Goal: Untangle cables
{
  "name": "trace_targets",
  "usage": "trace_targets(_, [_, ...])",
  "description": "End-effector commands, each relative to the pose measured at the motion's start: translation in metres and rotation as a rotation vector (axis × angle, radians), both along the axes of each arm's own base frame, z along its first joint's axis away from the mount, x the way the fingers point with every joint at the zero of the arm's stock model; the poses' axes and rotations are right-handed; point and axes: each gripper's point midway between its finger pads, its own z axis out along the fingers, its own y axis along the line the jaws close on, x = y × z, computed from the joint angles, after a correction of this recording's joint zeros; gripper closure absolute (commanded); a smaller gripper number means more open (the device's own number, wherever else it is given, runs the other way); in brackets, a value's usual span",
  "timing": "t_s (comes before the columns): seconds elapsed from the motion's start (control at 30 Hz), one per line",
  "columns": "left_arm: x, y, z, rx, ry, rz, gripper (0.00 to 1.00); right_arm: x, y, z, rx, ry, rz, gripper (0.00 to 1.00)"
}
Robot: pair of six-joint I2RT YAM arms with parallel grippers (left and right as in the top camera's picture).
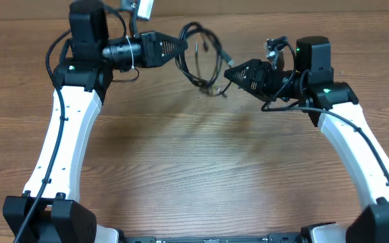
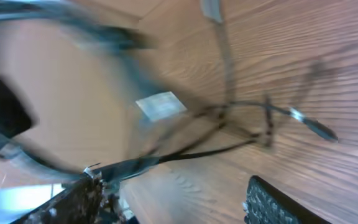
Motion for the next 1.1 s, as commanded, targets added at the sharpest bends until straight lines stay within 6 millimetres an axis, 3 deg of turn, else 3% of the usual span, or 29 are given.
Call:
trace_targets(0.0, [0.014, 0.010, -0.006, 0.017, 0.163, 0.177, 0.96, -0.009, 0.007, 0.039, -0.015, -0.156, 0.044, 0.34])
trace_targets(0.17, [0.013, 0.010, -0.007, -0.077, 0.388, 0.240, 0.96, -0.027, 0.038, 0.040, -0.088, -0.346, 0.213, 0.32])
trace_targets(0.23, [0.010, 0.011, -0.011, -0.135, 0.565, 0.286, 0.96, -0.033, 0.054, 0.042, -0.122, -0.441, 0.275, 0.25])
trace_targets(0.37, [0.001, 0.011, -0.024, -0.217, 0.888, 0.361, 0.96, -0.022, 0.067, 0.036, -0.245, -0.532, 0.229, 0.17])
trace_targets(0.57, [-0.009, 0.003, -0.021, -0.239, 0.962, 0.316, 0.96, -0.008, 0.082, 0.017, -0.320, -0.565, 0.213, 0.16])
trace_targets(0.63, [-0.011, 0.002, -0.019, -0.241, 0.964, 0.302, 0.96, -0.002, 0.084, 0.017, -0.321, -0.580, 0.201, 0.33])
trace_targets(0.67, [-0.010, 0.003, -0.020, -0.238, 0.958, 0.306, 0.96, -0.002, 0.084, 0.017, -0.320, -0.577, 0.199, 0.46])
trace_targets(0.7, [-0.007, 0.005, -0.022, -0.217, 0.910, 0.320, 0.95, -0.003, 0.084, 0.018, -0.300, -0.546, 0.179, 0.67])
trace_targets(0.77, [0.001, 0.011, -0.028, -0.163, 0.800, 0.353, 0.86, -0.001, 0.080, 0.020, -0.267, -0.487, 0.135, 0.83])
trace_targets(0.83, [0.009, 0.018, -0.033, -0.090, 0.668, 0.379, 0.70, -0.001, 0.076, 0.026, -0.231, -0.433, 0.092, 0.93])
trace_targets(0.87, [0.016, 0.025, -0.040, -0.003, 0.534, 0.401, 0.55, -0.003, 0.072, 0.032, -0.211, -0.411, 0.071, 0.96])
trace_targets(0.93, [0.022, 0.036, -0.050, 0.148, 0.350, 0.405, 0.34, -0.013, 0.069, 0.046, -0.179, -0.418, 0.083, 0.96])
trace_targets(1.07, [0.023, 0.043, -0.059, 0.313, 0.148, 0.340, 0.31, -0.032, 0.069, 0.063, -0.136, -0.430, 0.126, 0.96])
